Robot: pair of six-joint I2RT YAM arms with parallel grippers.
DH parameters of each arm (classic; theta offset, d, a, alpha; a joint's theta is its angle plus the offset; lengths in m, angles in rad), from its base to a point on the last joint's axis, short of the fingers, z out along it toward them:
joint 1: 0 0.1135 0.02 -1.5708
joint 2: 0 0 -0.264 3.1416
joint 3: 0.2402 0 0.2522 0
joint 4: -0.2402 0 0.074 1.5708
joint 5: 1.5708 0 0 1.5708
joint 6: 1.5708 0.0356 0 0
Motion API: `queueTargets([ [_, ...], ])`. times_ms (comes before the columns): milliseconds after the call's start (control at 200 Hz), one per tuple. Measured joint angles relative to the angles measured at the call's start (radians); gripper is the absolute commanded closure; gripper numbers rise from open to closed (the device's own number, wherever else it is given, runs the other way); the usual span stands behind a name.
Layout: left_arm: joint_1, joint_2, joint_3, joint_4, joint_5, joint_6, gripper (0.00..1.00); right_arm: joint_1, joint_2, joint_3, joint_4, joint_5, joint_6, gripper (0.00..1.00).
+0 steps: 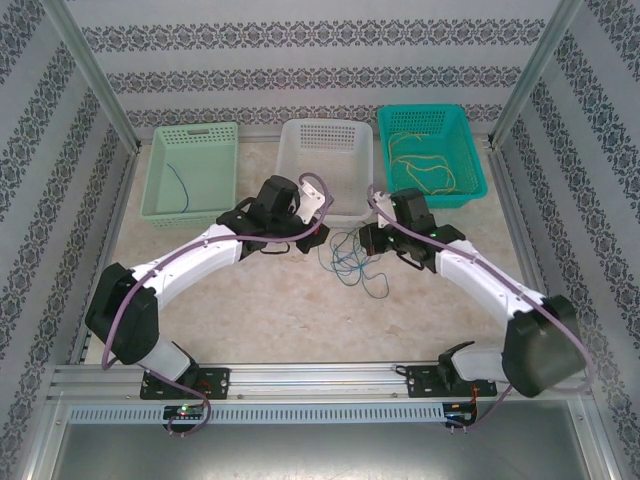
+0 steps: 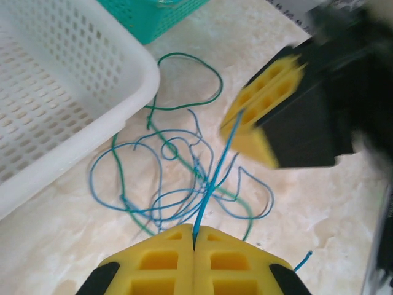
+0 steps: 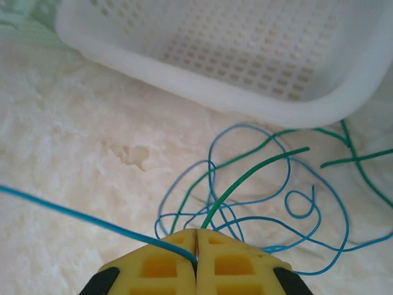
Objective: Untangle the cables
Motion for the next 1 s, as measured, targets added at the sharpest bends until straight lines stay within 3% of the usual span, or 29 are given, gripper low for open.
queueTargets([
  [135,-0.003,-0.002,0.000,-0.023,-0.042,0.047,1.00,0.005,-0.055,0.018,-0.064,0.029,-0.016,0.96],
  [445,-0.021,-0.006,0.023,-0.065,-0.184,0.127,1.00,0.025,0.033,0.156,-0.236,0.171,-0.061,0.95],
  [525,-0.018,-0.021,0.023,-0.102,-0.262,0.130,1.00,0.025,0.034,0.174,-0.283,0.285,-0.064,0.95],
  [699,0.035,-0.071,-0.003,-0.224,-0.485,0.129,1.00,0.057,0.032,0.195,-0.398,0.671,-0.071,0.91],
  [809,0.037,-0.081,-0.012,-0.254,-0.566,0.130,1.00,0.106,0.027,0.222,-0.420,0.813,-0.095,0.89],
  [909,0.037,-0.084,-0.021,-0.262,-0.588,0.130,1.00,0.115,0.010,0.235,-0.415,0.835,-0.112,0.89],
  [999,0.037,-0.097,-0.045,-0.254,-0.570,0.126,0.99,0.114,-0.015,0.235,-0.400,0.763,-0.112,0.89],
])
